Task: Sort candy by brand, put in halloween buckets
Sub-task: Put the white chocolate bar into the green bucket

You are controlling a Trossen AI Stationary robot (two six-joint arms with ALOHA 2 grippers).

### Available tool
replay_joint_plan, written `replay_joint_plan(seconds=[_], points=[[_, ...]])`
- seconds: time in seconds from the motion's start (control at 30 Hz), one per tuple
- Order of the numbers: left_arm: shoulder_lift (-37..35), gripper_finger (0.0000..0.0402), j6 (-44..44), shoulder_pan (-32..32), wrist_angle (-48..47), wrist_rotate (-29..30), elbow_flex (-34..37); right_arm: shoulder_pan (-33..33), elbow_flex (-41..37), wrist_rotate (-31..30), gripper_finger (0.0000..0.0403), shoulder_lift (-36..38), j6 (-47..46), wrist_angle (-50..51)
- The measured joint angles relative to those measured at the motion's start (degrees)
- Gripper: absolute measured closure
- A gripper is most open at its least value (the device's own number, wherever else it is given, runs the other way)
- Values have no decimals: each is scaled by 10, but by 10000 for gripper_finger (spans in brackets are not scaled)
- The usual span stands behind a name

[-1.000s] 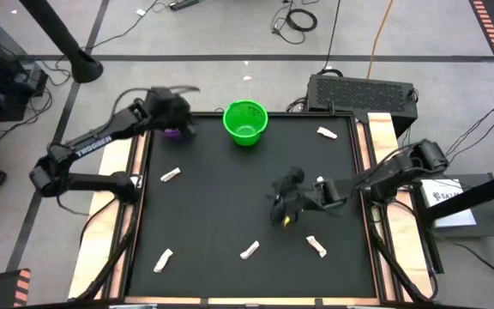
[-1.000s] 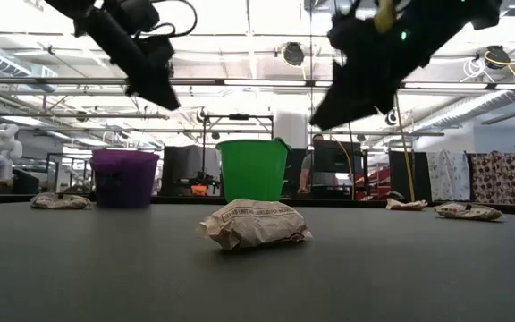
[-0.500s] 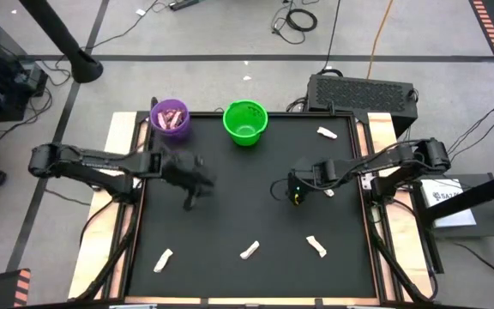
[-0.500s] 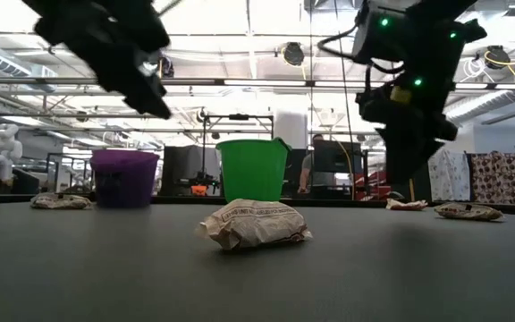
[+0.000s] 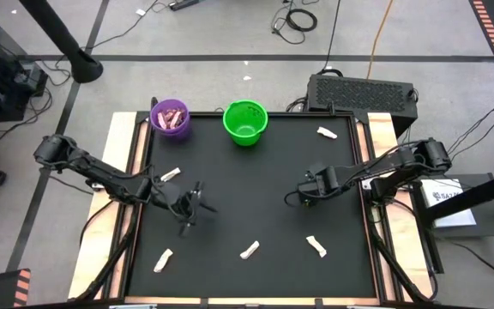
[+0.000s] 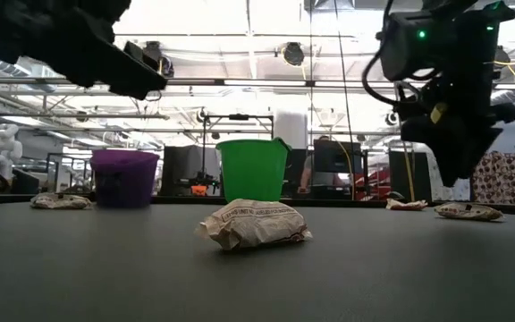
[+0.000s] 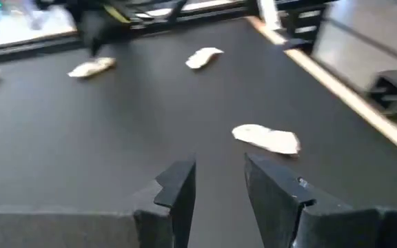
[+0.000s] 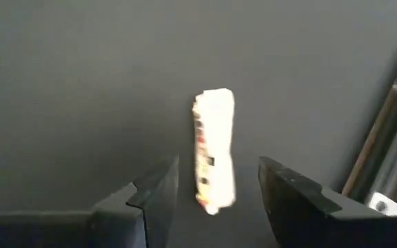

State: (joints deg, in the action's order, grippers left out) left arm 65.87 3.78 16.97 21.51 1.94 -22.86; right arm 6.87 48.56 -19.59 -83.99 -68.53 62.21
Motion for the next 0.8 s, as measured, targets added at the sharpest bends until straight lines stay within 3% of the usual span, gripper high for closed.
replay_joint_plan(seconds=[0.43, 0.57, 0.73, 0.8], points=[[0, 270, 15, -30, 17, 125, 38, -28, -80, 34, 227, 0, 31, -86], [0, 270, 15, -47, 14, 125, 38, -28, -81, 41, 281, 0, 32, -84], [0, 270, 15, -60, 12, 124, 38, -32, -81, 52, 381, 0, 36, -82], [0, 270, 15, -63, 3, 124, 38, -32, -81, 51, 394, 0, 43, -83]])
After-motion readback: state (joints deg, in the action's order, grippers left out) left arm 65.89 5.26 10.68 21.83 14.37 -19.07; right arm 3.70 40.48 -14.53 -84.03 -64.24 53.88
